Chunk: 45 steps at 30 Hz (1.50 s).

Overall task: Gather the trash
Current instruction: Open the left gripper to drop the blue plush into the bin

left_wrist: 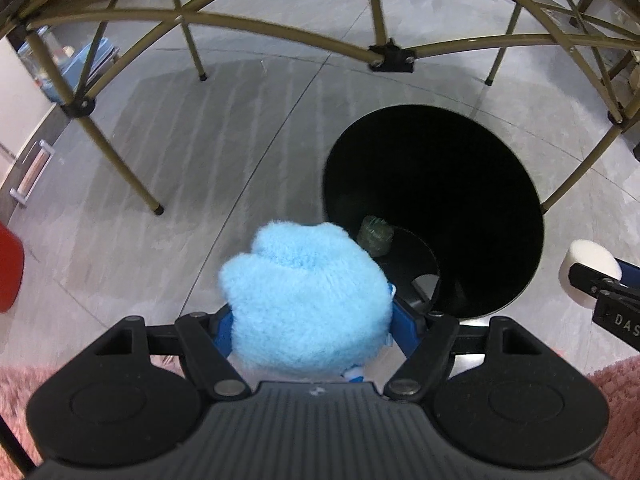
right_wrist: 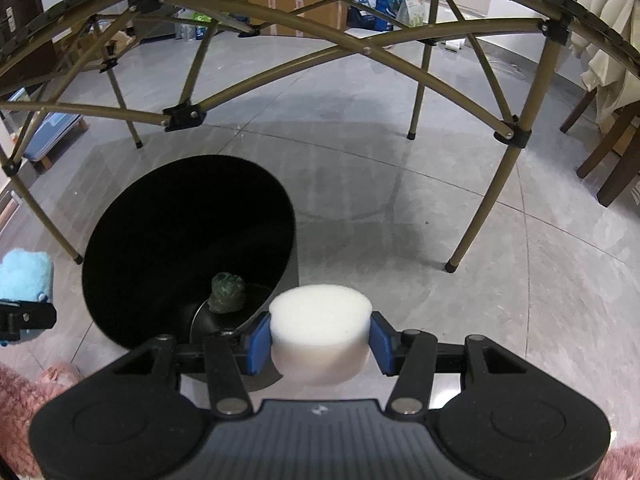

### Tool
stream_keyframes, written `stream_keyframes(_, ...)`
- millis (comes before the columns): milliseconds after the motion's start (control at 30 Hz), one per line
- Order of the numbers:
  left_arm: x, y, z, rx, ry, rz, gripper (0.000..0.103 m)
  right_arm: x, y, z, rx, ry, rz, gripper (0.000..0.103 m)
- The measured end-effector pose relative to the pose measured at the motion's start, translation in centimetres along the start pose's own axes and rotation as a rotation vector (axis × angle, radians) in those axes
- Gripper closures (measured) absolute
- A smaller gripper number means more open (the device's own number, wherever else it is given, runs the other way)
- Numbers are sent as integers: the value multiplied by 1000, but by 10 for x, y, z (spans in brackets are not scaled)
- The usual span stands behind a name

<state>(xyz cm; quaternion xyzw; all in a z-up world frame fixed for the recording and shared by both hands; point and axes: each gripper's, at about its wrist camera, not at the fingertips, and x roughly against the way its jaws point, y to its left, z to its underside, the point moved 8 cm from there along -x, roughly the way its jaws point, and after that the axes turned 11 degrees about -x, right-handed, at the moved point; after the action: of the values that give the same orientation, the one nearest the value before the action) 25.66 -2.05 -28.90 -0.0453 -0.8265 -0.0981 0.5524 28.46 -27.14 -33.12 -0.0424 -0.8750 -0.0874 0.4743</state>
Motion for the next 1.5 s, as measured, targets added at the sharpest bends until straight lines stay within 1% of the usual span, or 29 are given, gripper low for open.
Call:
stream_keyframes(567,-14,-47,-52,-59,-33,31,29,-16,-22,-21,-68,-32,25,52)
stream_keyframes(767,-23,-59,-65,-54,-26,45,29,-21,-29,-30,-100,-47,30,52)
stream_keyframes(1067,-30,-77,-75,-41,-7,69,29,-24,-35,-37,-119,-63,41,52)
stream_keyframes(1200,-34,-80,-77,-23,0,55,29,-26,-39,-37,-130,-61,51,52)
stream_keyframes(1367,-44,-81,-75,-9,33,47,29,-27,-41,-37,-129,-59,53,52)
stream_keyframes(1500,-49,-77,-75,4,34,41,28,-27,-41,-37,-130,-59,52,52)
